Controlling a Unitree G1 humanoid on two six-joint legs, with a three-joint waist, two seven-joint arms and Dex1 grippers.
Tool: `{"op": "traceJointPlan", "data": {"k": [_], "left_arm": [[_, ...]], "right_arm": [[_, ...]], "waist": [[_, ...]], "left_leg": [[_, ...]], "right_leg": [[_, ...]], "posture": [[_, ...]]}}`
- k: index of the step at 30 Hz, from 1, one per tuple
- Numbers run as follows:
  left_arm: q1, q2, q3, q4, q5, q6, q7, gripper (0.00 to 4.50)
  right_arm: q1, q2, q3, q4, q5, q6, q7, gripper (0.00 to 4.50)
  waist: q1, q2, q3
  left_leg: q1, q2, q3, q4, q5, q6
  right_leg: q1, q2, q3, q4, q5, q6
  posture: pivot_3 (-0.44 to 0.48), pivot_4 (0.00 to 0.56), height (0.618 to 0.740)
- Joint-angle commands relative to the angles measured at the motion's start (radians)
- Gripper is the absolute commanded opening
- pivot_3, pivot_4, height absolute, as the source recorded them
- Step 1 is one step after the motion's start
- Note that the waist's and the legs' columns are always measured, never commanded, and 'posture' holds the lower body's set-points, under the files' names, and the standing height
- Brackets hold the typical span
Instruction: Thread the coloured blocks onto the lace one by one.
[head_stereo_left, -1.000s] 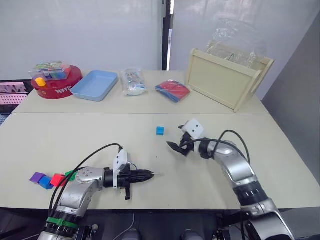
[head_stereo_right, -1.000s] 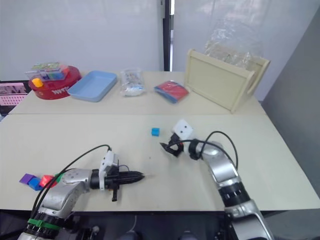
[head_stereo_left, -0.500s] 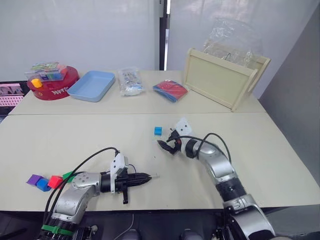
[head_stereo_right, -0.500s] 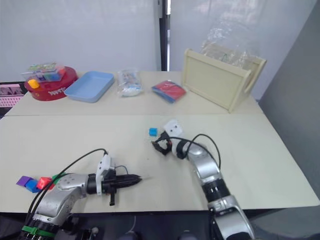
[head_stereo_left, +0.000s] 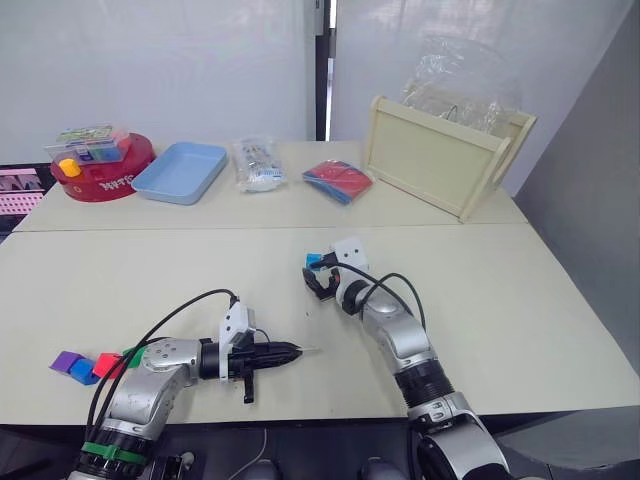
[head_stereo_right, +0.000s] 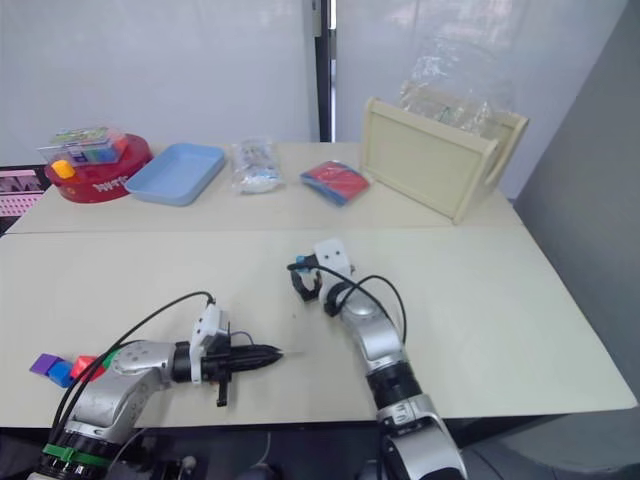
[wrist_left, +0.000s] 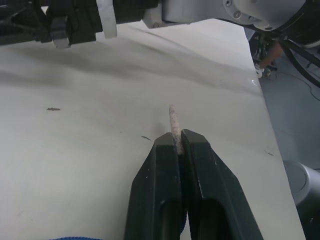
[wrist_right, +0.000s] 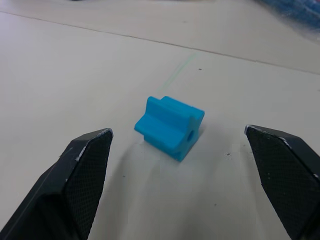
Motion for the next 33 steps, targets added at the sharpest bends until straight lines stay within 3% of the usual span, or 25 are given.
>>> {"op": "traceJointPlan", "data": {"k": [1,14,17,24,25,30,33], "left_arm": [[0.007,0.012,0.021,-0.037,-0.023,-0.01,-0.007,0.0],[0.016,0.02,0.021,-0.066,-0.024,0.007,0.002,0.0],[0.017,0.02,0.021,-0.068,-0.023,0.007,0.005,0.0],[0.014,0.012,0.016,-0.074,-0.022,0.007,0.016,0.0],[0.014,0.011,0.014,-0.074,-0.021,0.006,0.017,0.0],[0.007,0.005,0.007,-0.072,-0.021,0.005,0.018,0.0],[-0.003,0.0,0.004,-0.066,-0.02,0.001,0.018,0.0]], "right_arm": [[-0.043,0.038,-0.035,0.031,0.039,-0.025,-0.022,4.47],[-0.257,0.057,-0.072,0.399,0.04,-0.194,-0.074,4.47],[-0.265,0.055,-0.082,0.421,0.048,-0.211,-0.072,3.7],[-0.219,0.042,-0.075,0.351,0.056,-0.183,-0.046,1.35],[-0.212,0.038,-0.071,0.336,0.055,-0.179,-0.04,1.18],[-0.149,0.003,-0.044,0.185,0.058,-0.116,0.014,1.18],[-0.047,-0.058,-0.006,-0.03,0.062,-0.007,0.086,1.18]], "waist": [[0.003,0.0,0.0],[-0.001,0.0,0.0],[-0.001,0.0,0.0],[-0.002,0.0,0.0],[-0.001,0.0,0.0],[0.002,0.0,0.0],[0.004,0.0,0.0]], "left_leg": [[0.0,0.0,0.0,0.0,0.0,0.0],[0.002,0.0,0.0,-0.001,0.0,0.0],[0.002,0.0,0.0,-0.001,0.0,0.0],[0.002,0.0,0.0,-0.001,0.0,0.0],[0.002,0.0,0.0,-0.001,0.0,0.0],[0.002,0.0,0.0,-0.001,0.0,0.0],[0.002,0.0,0.0,-0.001,0.0,0.0]], "right_leg": [[0.0,0.0,0.0,0.0,0.0,0.0],[0.0,0.0,0.0,0.002,0.0,0.0],[0.0,0.0,0.0,0.002,0.0,0.0],[0.0,0.0,0.0,0.002,0.0,0.0],[0.0,0.0,0.0,0.002,0.0,0.0],[0.0,0.0,0.0,0.002,0.0,0.0],[0.0,0.0,0.0,0.002,0.0,0.0]], "posture": [[0.0,0.15,0.74],[0.0,0.15,0.74],[0.0,0.15,0.74],[0.0,0.15,0.74],[0.0,0.15,0.74],[0.0,0.15,0.74],[0.0,0.15,0.74]]}}
